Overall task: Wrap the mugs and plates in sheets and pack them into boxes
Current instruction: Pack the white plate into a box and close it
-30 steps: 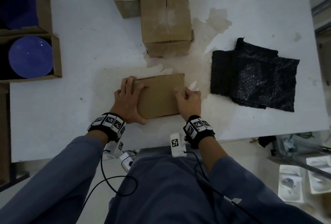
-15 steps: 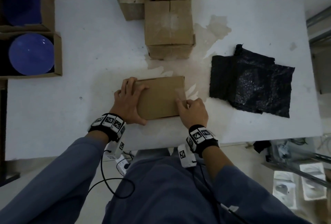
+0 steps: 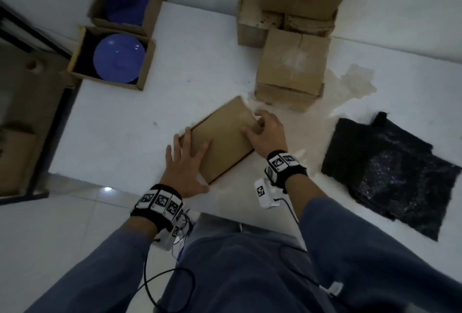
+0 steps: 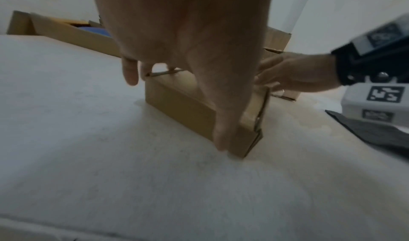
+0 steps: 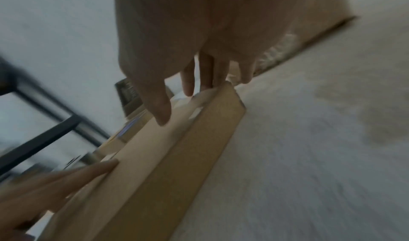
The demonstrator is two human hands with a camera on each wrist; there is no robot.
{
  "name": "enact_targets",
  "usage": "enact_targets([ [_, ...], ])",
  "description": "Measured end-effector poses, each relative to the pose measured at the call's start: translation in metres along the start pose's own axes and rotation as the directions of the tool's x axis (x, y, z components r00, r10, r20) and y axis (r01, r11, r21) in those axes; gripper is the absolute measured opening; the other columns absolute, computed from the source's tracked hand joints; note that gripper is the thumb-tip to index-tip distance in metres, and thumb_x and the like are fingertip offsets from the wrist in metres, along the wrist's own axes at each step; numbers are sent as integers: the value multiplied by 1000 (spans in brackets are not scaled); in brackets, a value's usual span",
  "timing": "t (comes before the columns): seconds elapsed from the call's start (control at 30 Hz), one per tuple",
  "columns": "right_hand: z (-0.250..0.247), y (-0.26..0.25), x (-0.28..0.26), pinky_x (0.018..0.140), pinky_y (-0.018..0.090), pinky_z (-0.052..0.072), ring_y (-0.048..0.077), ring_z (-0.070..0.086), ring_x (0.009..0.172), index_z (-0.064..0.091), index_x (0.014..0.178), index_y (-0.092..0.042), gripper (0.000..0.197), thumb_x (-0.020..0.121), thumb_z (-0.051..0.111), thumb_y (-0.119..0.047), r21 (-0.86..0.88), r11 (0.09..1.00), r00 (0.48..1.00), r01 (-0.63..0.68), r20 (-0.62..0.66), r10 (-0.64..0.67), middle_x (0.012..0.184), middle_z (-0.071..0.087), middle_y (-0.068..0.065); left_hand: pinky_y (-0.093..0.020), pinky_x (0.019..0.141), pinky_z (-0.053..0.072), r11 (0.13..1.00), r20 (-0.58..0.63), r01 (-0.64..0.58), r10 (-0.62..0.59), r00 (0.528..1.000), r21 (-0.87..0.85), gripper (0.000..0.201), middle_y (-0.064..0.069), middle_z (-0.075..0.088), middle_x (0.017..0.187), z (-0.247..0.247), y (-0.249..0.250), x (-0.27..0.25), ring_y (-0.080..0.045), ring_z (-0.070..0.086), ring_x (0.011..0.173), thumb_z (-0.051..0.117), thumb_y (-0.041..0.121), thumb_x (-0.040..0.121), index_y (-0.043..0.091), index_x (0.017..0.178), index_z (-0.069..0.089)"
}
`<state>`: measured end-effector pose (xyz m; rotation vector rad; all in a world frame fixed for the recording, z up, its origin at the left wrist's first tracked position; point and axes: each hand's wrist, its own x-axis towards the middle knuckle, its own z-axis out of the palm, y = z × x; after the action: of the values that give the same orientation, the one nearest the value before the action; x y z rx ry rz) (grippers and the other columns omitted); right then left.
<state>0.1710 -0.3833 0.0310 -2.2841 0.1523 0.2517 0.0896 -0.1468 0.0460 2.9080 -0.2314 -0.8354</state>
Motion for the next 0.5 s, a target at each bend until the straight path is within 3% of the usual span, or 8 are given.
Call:
enact_targets([
  [0.07, 5, -9, 16, 103, 37, 41, 22, 54, 112, 56, 129, -16, 59, 77, 78, -34, -44, 984, 966, 170, 202, -158, 125, 56, 6, -58, 103, 35, 995, -97, 101, -98, 990, 21, 124, -19, -12, 160, 8, -5, -14, -47, 18, 138, 76, 64, 60, 37, 155, 1],
  [0.1, 9, -12, 21, 112, 42, 31, 23, 48, 124, 53, 134, -18, 63, 77, 76, -31, -107, 962, 930, 253, 301, -211, 135, 52, 5, -53, 92, 44, 989, -153, 149, -146, 977, 8, 118, -20, 4, 159, 11, -6, -20, -45, 34, 128, 75, 64, 61, 35, 155, 10],
  [0.17, 19, -19, 30, 120, 47, 11, 21, 33, 140, 46, 141, -22, 67, 80, 73, -23, -214, 896, 859, 390, 435, -270, 149, 40, 3, -45, 77, 49, 974, -239, 224, -222, 945, -18, 111, -20, 29, 148, 15, -7, -25, -38, 49, 108, 72, 66, 62, 31, 154, 21],
  [0.23, 30, -30, 35, 121, 46, 10, 22, 28, 142, 46, 141, -22, 65, 81, 71, -18, -281, 842, 842, 460, 439, -313, 153, 35, 4, -47, 84, 47, 976, -302, 217, -213, 929, -20, 107, -19, 32, 146, 18, -6, -25, -37, 46, 117, 69, 66, 65, 30, 154, 22],
  [0.33, 40, -46, 35, 111, 45, 34, 32, 42, 130, 55, 132, -17, 58, 77, 73, -17, -324, 856, 908, 403, 260, -329, 144, 43, 10, -60, 104, 35, 998, -324, 10, 13, 946, 68, 99, -21, 11, 159, 20, -10, -15, -42, 17, 144, 70, 53, 76, 31, 156, 16],
  [0.4, 42, -47, 33, 103, 45, 43, 34, 48, 121, 59, 125, -14, 52, 75, 73, -17, -278, 891, 933, 359, 144, -331, 136, 46, 13, -64, 103, 34, 990, -288, -58, 94, 953, 130, 99, -21, 1, 162, 17, -16, -2, -42, 8, 148, 70, 48, 78, 31, 156, 11],
  [0.5, 36, -38, 22, 104, 41, 40, 33, 44, 123, 59, 121, -15, 43, 80, 71, -23, -278, 904, 944, 325, 37, -328, 134, 44, 14, -65, 98, 38, 992, -265, -11, 44, 963, 124, 96, -20, -5, 162, 7, -24, 19, -42, 3, 148, 65, 49, 83, 32, 156, 5],
])
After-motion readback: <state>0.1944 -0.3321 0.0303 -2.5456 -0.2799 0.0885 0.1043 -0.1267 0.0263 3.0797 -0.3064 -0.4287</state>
